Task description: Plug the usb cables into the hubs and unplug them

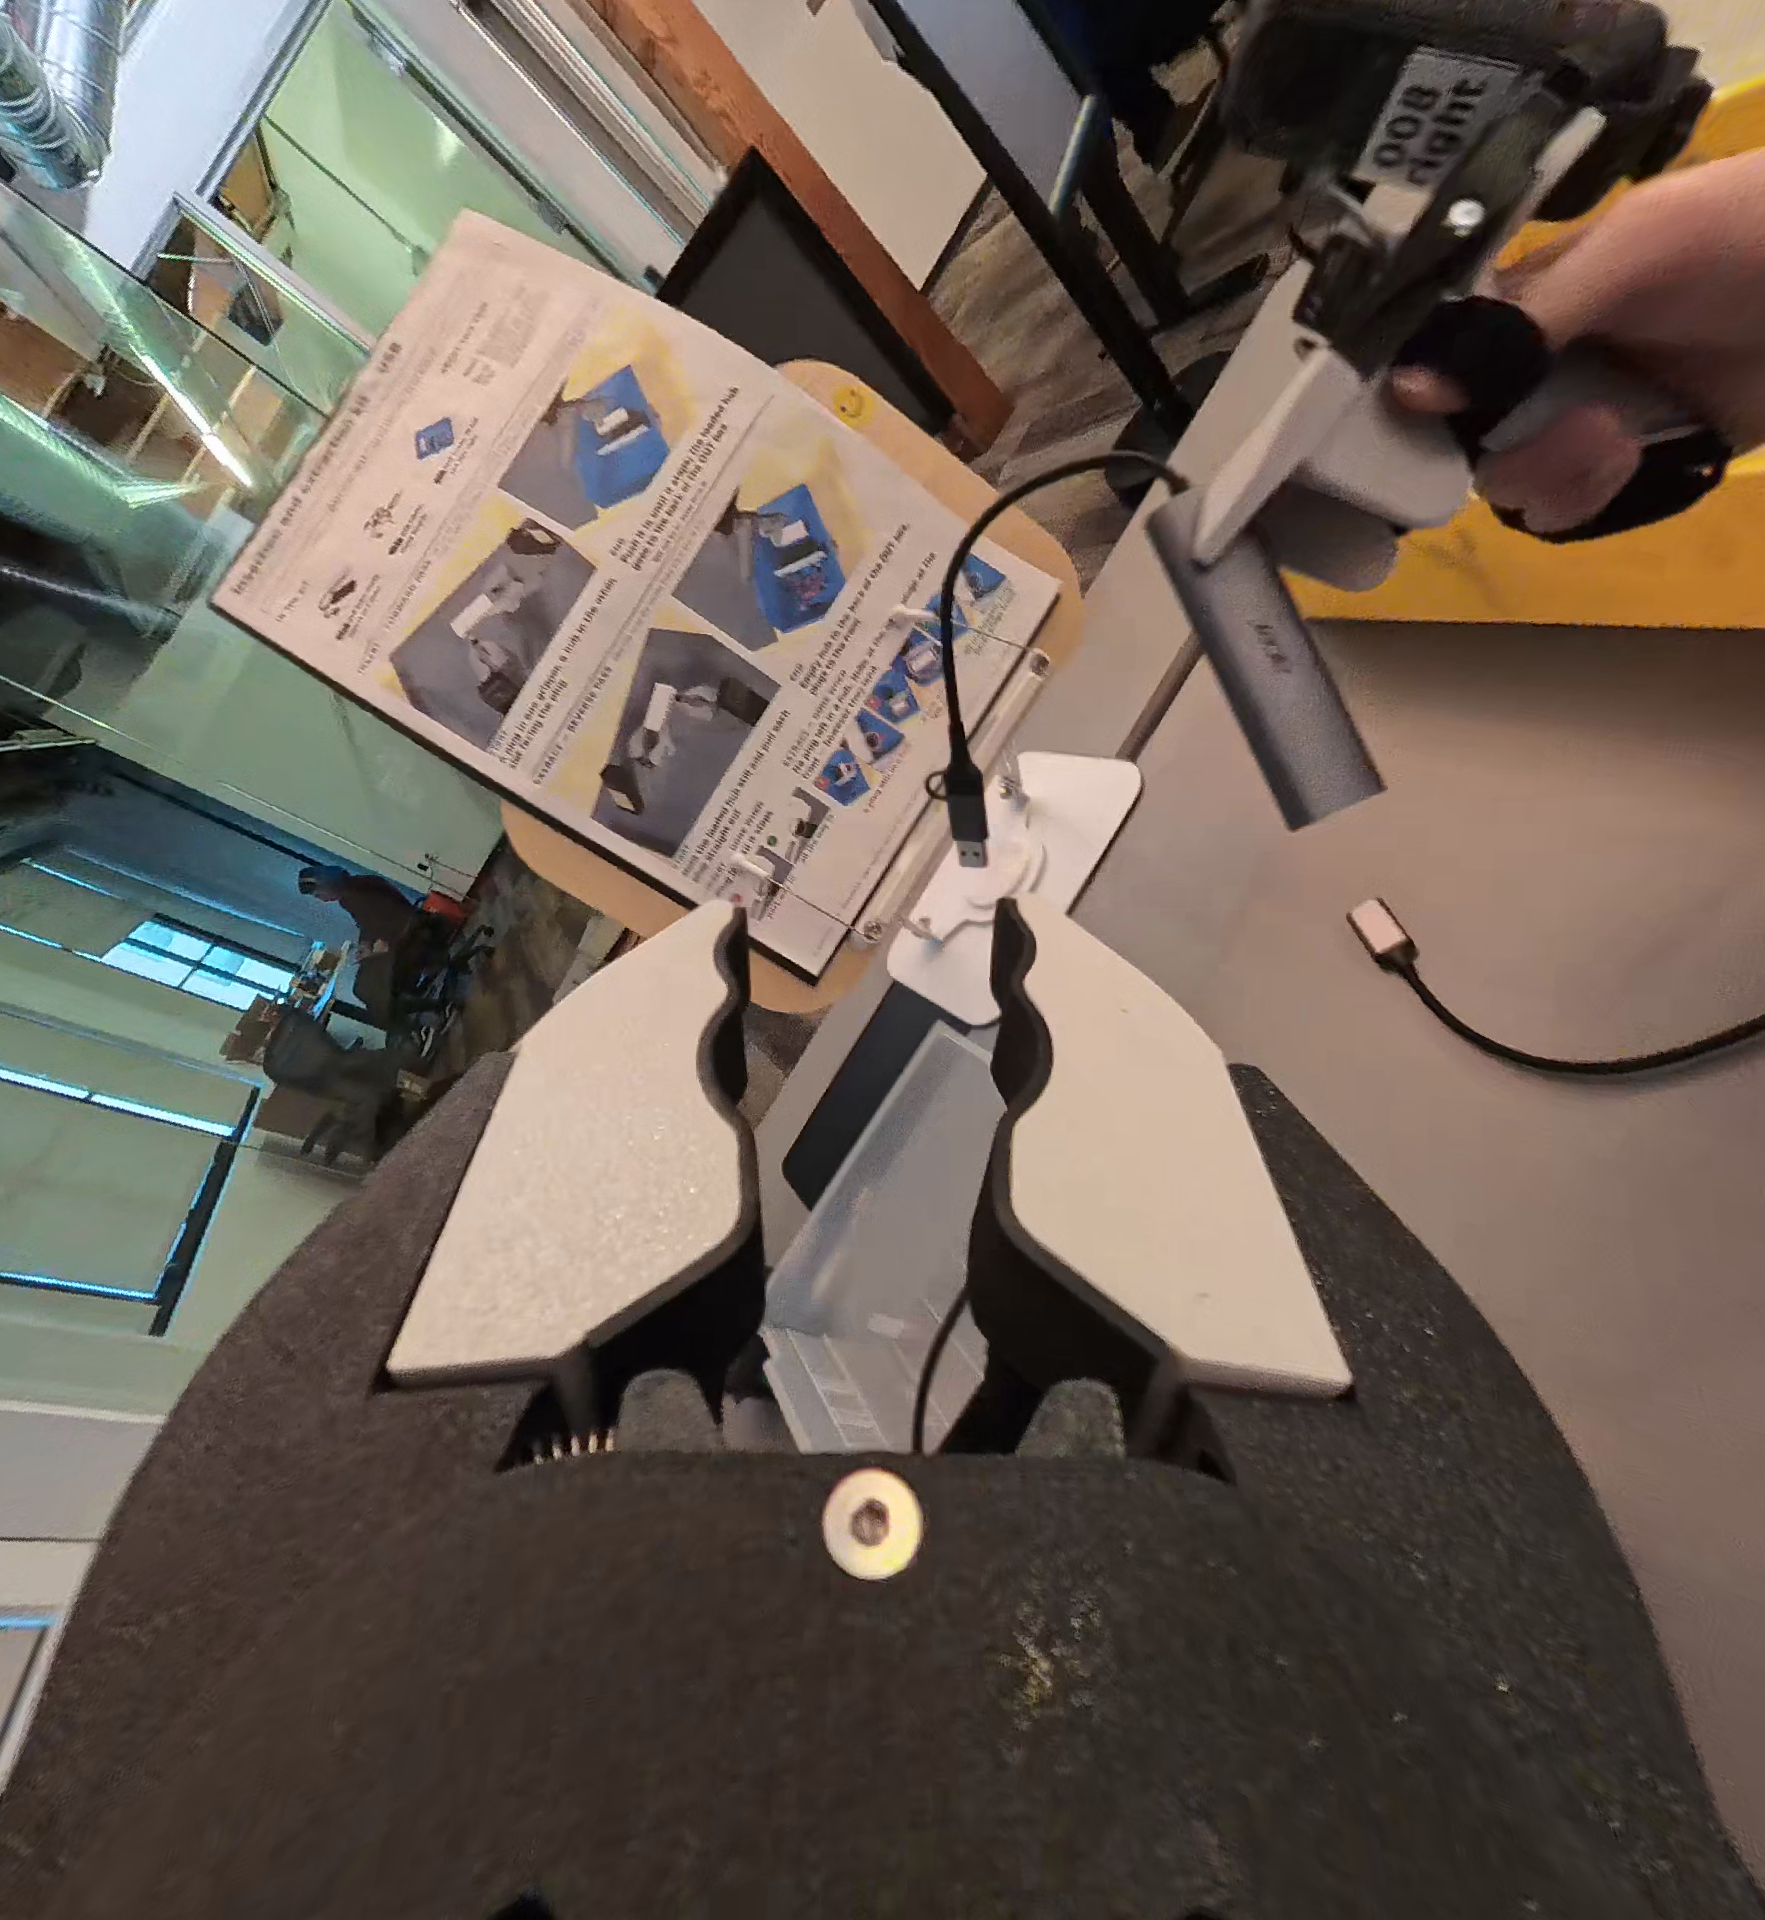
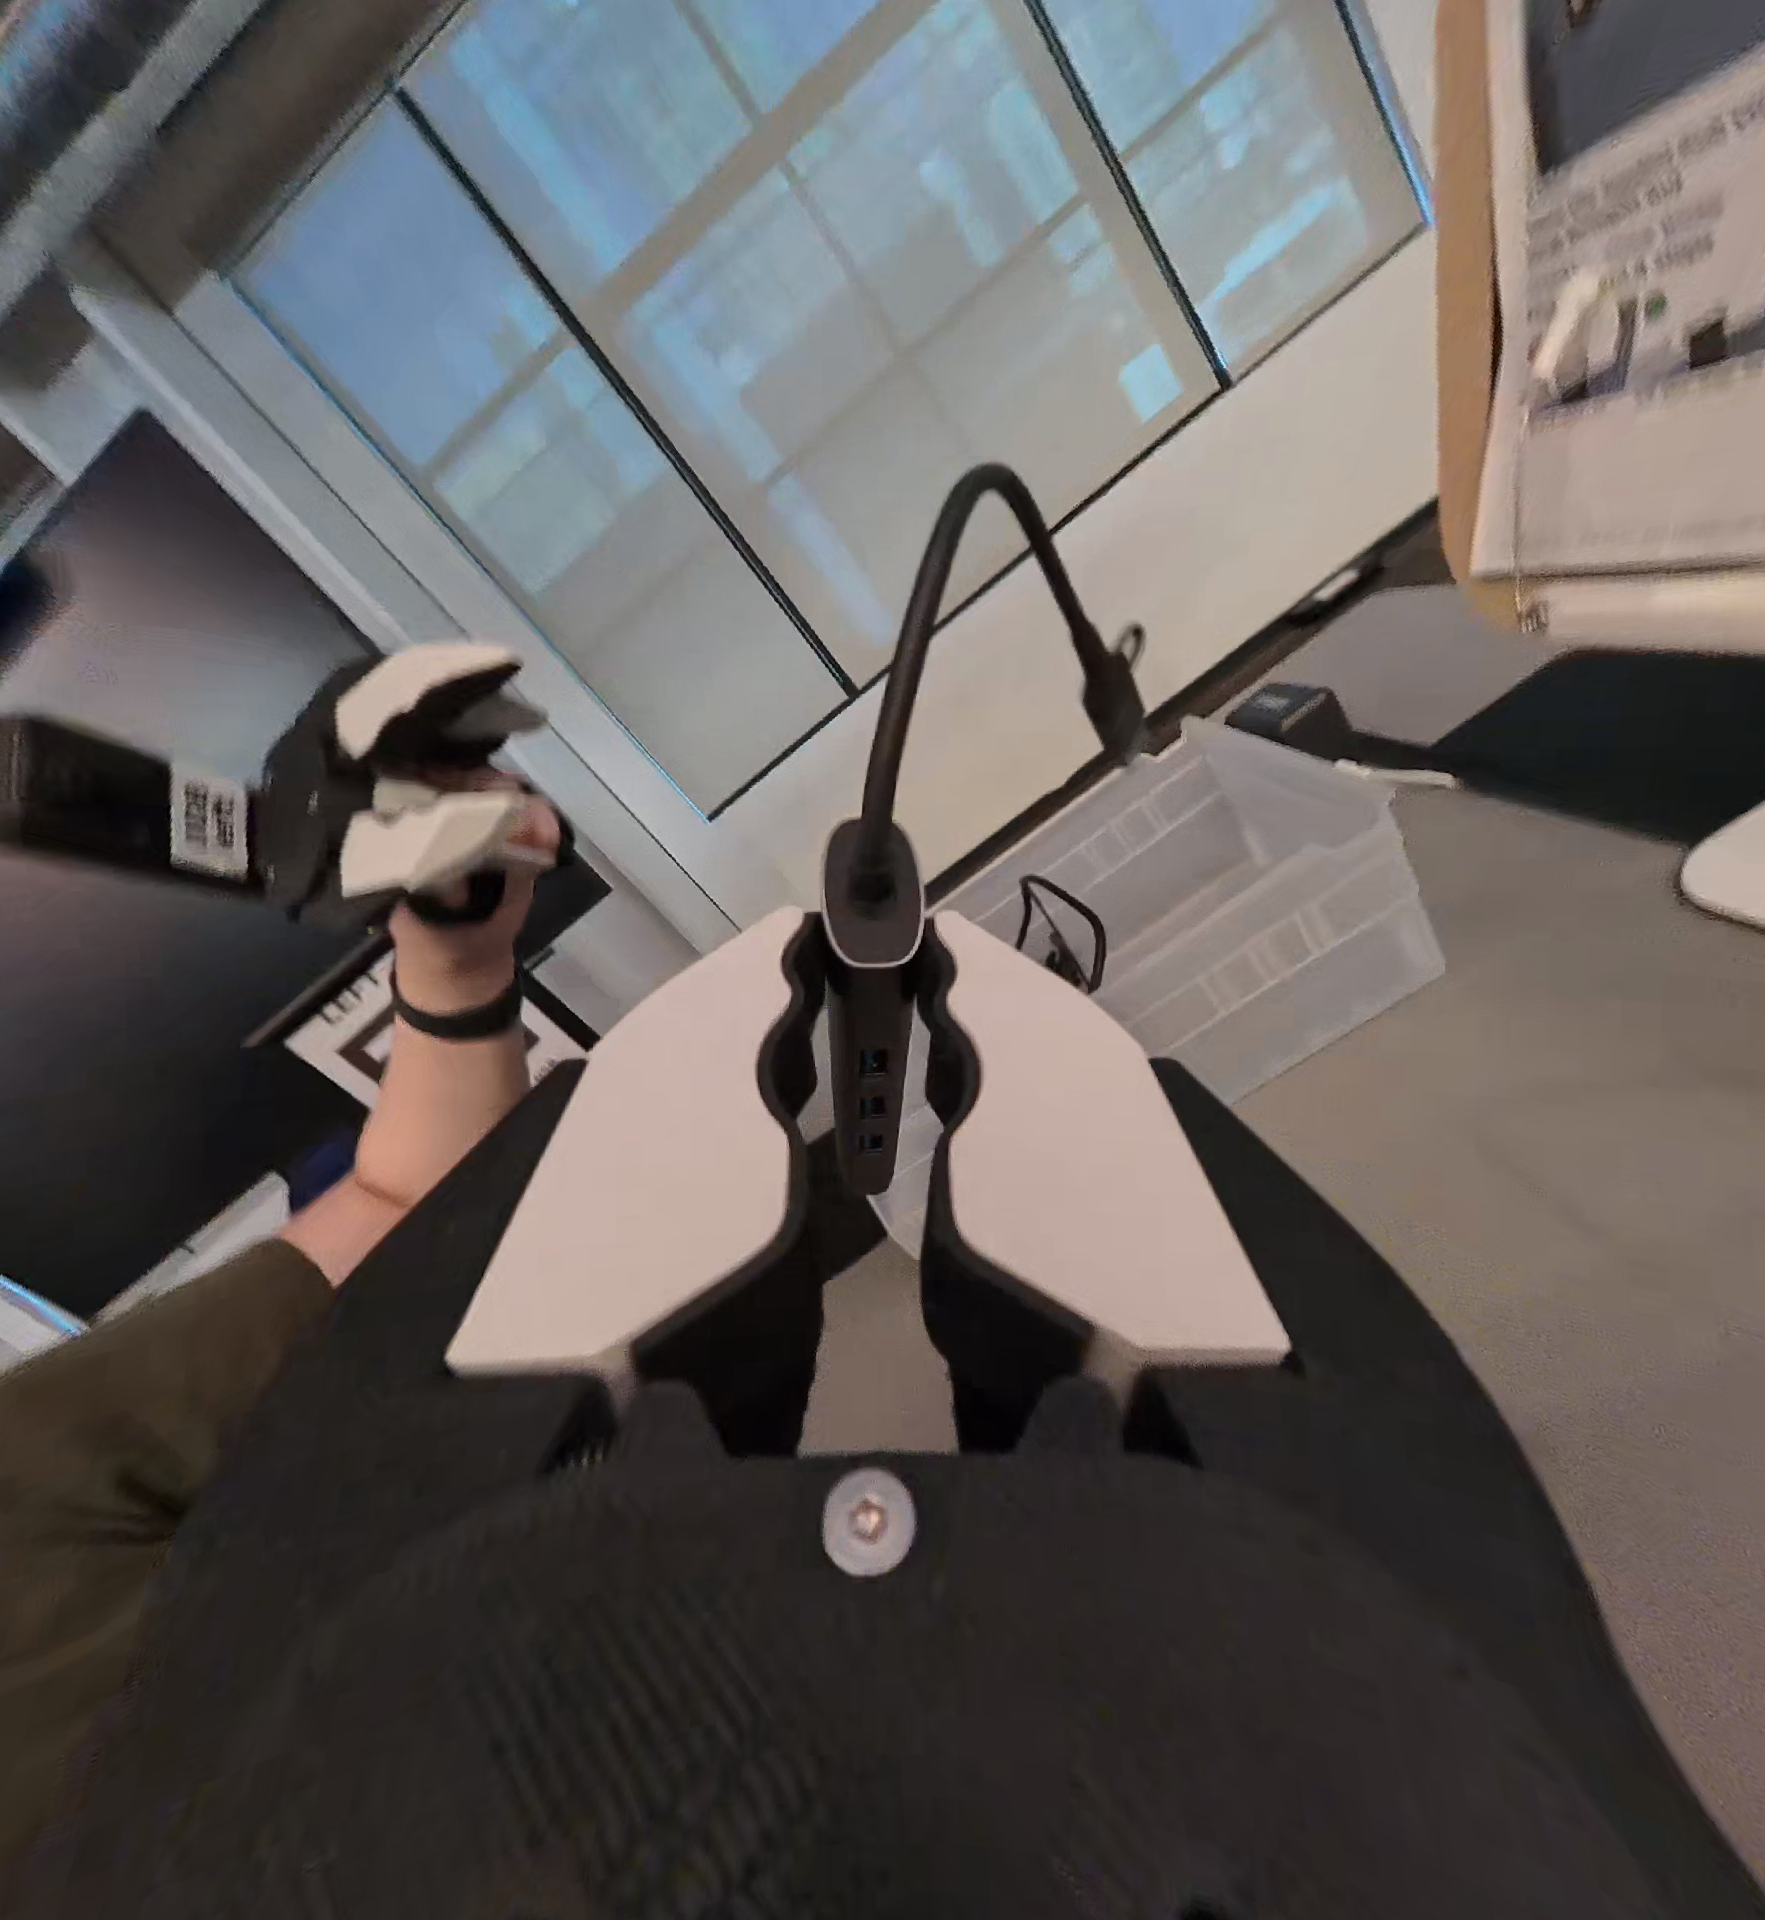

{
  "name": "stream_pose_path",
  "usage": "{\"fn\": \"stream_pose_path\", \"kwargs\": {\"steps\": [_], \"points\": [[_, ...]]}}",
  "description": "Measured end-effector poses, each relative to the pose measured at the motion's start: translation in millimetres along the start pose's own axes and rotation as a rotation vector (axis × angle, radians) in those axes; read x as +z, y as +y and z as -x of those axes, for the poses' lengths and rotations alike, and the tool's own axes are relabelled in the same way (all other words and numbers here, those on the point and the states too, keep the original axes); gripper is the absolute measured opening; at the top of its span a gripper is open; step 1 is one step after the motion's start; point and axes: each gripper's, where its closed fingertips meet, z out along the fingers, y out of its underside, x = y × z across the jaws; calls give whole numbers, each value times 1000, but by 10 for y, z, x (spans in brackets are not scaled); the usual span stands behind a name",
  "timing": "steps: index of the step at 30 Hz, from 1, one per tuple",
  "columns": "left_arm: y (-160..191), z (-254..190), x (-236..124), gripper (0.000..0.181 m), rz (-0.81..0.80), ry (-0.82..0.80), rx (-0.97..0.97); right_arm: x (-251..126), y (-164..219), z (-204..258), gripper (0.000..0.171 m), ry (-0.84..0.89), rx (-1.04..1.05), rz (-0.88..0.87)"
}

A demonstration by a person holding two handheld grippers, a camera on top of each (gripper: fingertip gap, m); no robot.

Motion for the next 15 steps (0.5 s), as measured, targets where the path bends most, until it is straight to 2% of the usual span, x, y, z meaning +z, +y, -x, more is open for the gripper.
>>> {"fn": "stream_pose_path", "kwargs": {"steps": [2,6,10,13,15], "points": [[68,-299,30,46,-6,18,28,66,75,-43,17,-21,98,-7],[137,-988,221,48,-95,139,12,146,122,64,17,-189,388,-70],[325,-1043,534,57,-35,-19,126,128,78,-21,17,-252,636,-197],[264,-1006,678,56,-62,-118,223,106,88,-155,17,-220,692,-242],[236,-1028,795,54,-73,-112,266,105,104,-218,17,-209,730,-254]]}}
